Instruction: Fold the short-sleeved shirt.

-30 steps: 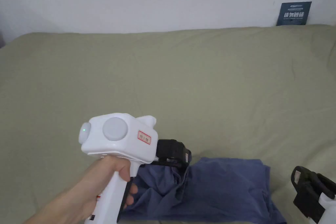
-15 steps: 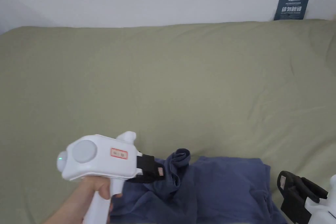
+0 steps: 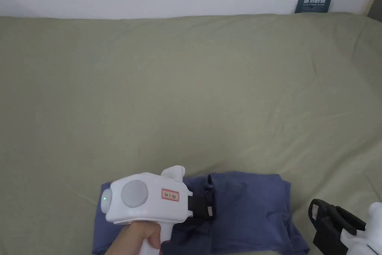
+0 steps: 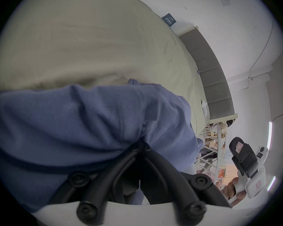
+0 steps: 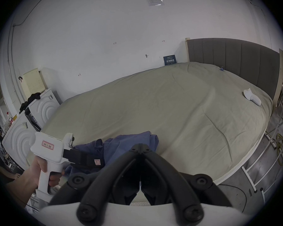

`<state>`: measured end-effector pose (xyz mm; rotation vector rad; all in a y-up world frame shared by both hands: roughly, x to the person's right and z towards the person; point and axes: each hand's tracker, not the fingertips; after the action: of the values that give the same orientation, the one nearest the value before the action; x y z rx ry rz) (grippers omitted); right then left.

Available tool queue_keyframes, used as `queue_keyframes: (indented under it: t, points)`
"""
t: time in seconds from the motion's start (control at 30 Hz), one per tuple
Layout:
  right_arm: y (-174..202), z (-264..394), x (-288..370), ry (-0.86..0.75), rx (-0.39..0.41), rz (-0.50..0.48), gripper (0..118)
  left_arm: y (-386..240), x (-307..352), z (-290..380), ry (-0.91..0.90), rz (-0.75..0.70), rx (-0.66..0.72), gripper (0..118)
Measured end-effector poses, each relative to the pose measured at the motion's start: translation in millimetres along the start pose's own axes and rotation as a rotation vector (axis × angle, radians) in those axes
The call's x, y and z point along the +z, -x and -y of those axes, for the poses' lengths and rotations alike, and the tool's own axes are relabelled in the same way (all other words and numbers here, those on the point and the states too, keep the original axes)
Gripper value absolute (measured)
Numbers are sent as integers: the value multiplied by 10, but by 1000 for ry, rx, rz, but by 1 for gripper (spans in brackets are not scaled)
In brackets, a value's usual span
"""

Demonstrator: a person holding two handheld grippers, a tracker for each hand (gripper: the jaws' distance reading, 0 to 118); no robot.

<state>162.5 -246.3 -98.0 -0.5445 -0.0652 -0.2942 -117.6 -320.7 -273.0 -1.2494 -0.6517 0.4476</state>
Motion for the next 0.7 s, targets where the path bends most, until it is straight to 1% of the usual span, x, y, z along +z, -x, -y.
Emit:
queue_keyframes:
  t: [0.07,0.17,0.2,0.27,0.37,0.4,0.43,0.47,0.5,0.57,0.6,0.67,0.7]
  points:
    - [51,-15,7,-4,6,-8,2,-32,338,16,-67,-3,-30,0]
    - [139,-39,-17,-3,18,-40,2,57,1013,90,-169,-16,-31,0]
    - [180,-40,-26,-4,29,-44,2,136,1215,142,-205,-43,-27,0]
    - [247,-43,-42,-2,51,-65,2,362,1517,210,-220,-110,-8,0]
    - [334,-35,-85,2,65,-82,2,744,1715,317,-230,-211,50,0]
    - [362,-33,-102,3,66,-83,2,851,1721,318,-221,-194,60,11]
    - [382,-29,-111,3,65,-84,2,937,1732,322,-213,-168,70,41]
    - [401,-28,-119,5,64,-88,2,1011,1711,323,-203,-141,78,82]
    - [424,-28,-126,8,63,-90,2,1053,1647,314,-186,-145,86,118]
    - [458,-26,-134,13,72,-92,2,1111,1574,312,-204,-147,89,118]
    - [476,-26,-139,18,80,-91,2,1175,1530,289,-197,-115,98,118]
    - [500,-28,-157,25,94,-89,2,1292,1432,219,-194,-2,143,118]
    - [509,-25,-168,30,101,-85,2,1370,1371,189,-198,76,160,115]
